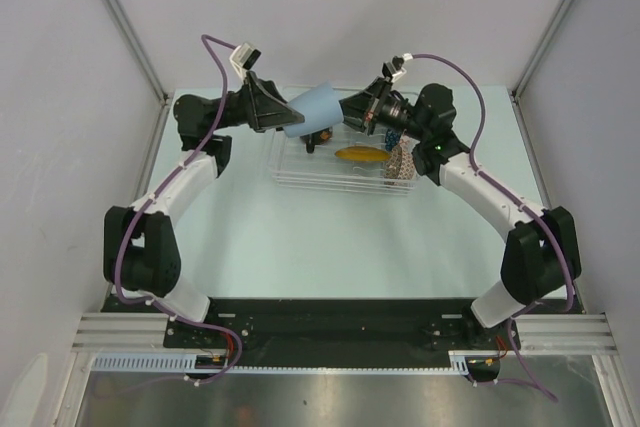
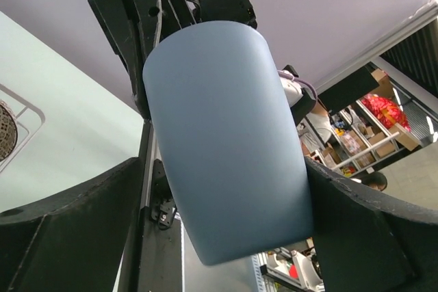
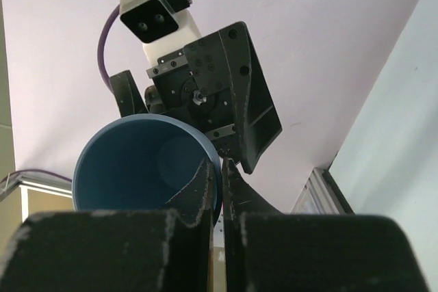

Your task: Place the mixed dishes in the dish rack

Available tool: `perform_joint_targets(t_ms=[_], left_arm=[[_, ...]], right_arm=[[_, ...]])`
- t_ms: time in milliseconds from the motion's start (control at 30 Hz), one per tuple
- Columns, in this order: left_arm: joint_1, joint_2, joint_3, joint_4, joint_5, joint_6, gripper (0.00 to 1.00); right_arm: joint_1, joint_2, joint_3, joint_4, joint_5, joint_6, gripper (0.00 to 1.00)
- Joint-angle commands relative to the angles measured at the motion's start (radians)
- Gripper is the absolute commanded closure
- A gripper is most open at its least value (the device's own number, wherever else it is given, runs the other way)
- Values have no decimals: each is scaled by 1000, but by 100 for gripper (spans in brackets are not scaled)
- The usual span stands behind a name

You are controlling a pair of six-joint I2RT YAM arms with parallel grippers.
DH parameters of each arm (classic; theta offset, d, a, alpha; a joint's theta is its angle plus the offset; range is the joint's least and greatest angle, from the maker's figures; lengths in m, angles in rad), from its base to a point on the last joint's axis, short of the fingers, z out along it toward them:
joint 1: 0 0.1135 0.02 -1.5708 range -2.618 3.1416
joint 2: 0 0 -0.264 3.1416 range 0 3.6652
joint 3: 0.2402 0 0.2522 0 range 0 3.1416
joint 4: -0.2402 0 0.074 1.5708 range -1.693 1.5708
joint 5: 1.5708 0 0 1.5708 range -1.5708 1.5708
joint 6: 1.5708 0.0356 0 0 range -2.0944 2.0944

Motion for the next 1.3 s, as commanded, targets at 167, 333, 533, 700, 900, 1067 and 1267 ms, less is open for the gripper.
perform_joint_targets(t_ms=[167,333,533,700,900,1067,1267], left_arm=[[-17,-47,32,-128,-28,156,12],[-17,-59,48,-267,-25,233,43],[-17,-107,136,-684,-62,590,100],[12,-105,176,-787,-57,636,100],[104,-85,334,-1249,-135,1093,100],[87,-20,462,-1611,-410,1426,100],[-20,117,629,-1944,-842,1727,100]], right_arm=[[29,33,16,130,3,31,100],[31,36,16,136,8,21,100],[23,41,16,122,11,4,93],[-31,18,16,12,-13,-65,61],[-170,-82,16,-387,-26,-304,0],[-253,-191,16,-655,29,-485,0],[-279,-298,16,-769,88,-602,0]])
